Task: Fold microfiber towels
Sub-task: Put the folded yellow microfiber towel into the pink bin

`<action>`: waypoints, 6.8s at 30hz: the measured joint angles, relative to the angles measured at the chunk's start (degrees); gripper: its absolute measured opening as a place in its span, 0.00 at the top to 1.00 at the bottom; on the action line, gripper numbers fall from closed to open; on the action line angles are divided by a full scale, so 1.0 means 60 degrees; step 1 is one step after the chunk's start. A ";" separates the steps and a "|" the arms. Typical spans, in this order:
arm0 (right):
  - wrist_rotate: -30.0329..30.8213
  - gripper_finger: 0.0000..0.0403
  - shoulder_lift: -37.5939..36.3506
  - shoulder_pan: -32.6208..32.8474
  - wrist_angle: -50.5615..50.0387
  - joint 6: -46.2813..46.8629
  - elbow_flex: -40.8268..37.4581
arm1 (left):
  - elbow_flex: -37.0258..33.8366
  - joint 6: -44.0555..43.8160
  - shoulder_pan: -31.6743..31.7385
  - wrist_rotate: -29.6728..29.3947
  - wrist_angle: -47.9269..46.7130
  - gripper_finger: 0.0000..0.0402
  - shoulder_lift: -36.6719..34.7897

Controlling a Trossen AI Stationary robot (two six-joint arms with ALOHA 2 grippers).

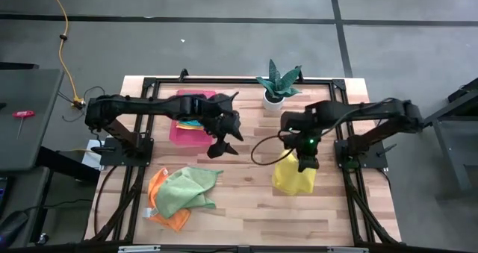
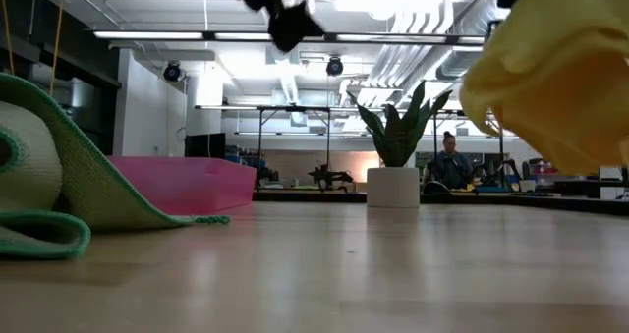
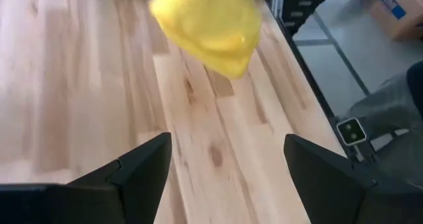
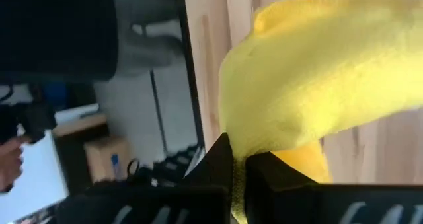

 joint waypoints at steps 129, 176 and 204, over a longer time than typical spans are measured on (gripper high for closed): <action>0.2063 1.00 0.0478 0.0996 0.2510 -0.3363 0.1375 | -0.0891 -0.0777 -0.0306 -0.1367 0.5373 0.29 0.0886; 0.2453 1.00 0.0788 0.1129 0.4016 -0.4368 0.1359 | 0.1644 -0.0541 -0.0076 0.4254 0.4553 0.21 0.3635; 0.3990 1.00 0.0609 0.0983 0.4386 -0.3741 0.1377 | 0.1641 -0.1297 0.0231 0.5935 0.2943 0.21 0.3332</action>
